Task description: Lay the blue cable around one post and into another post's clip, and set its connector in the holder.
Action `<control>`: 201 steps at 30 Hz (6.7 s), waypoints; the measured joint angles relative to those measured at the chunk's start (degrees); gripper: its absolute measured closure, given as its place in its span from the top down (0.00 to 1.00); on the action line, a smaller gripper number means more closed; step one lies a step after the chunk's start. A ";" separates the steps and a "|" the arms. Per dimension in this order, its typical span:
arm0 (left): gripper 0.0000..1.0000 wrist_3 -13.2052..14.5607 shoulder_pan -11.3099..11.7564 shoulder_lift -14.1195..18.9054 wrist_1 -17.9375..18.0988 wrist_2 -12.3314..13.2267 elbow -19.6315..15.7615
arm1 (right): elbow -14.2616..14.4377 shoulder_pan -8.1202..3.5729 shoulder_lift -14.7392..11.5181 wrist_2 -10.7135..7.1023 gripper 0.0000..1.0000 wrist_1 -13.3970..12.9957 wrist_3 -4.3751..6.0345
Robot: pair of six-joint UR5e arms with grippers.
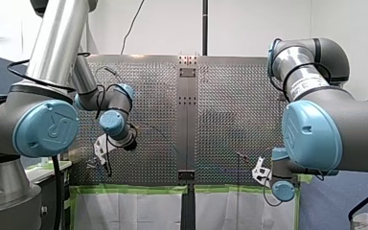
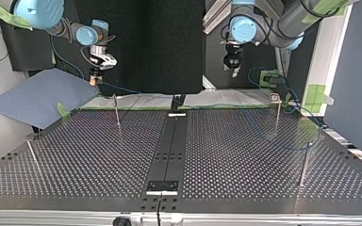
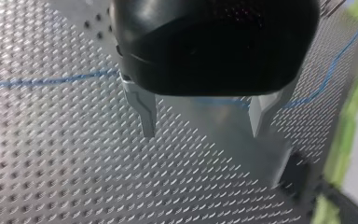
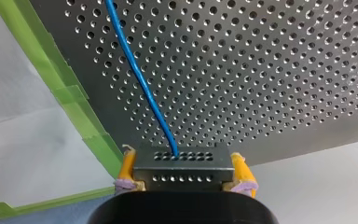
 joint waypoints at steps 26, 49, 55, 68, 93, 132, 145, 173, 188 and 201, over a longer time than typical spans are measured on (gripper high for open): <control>1.00 10.92 -5.96 12.43 -12.43 -8.54 7.37 | -0.58 0.78 0.01 -0.09 0.00 0.44 -0.13; 1.00 14.39 -8.64 23.25 -23.24 -19.35 18.18 | -1.06 1.33 -0.01 -0.15 0.00 1.02 -0.19; 1.00 15.18 -8.65 26.52 -26.52 -22.63 21.45 | -1.11 1.43 -0.01 -0.17 0.00 1.13 -0.17; 1.00 17.64 -7.77 32.97 -32.99 -29.07 27.31 | -1.13 1.52 0.00 -0.18 0.00 1.24 -0.10; 1.00 17.50 -3.25 29.90 -44.97 -27.27 31.19 | -1.13 1.52 0.03 -0.18 0.00 1.23 0.01; 1.00 18.80 8.19 28.06 -37.29 -8.48 25.83 | -1.28 2.03 0.00 -0.27 0.00 1.41 -0.19; 1.00 19.55 8.40 28.04 -39.51 -5.75 28.94 | -1.51 2.24 -0.01 -0.18 0.00 1.74 -0.19; 1.00 21.31 9.59 27.97 -47.85 -12.23 29.01 | -1.55 2.42 0.00 -0.17 0.00 2.14 -0.18; 1.00 21.36 10.41 27.92 -49.21 -16.26 28.98 | -1.56 2.42 0.01 -0.18 0.00 2.20 -0.19; 1.00 21.62 10.72 27.90 -49.33 -16.82 28.98 | -1.56 2.49 0.01 -0.17 0.00 2.20 -0.19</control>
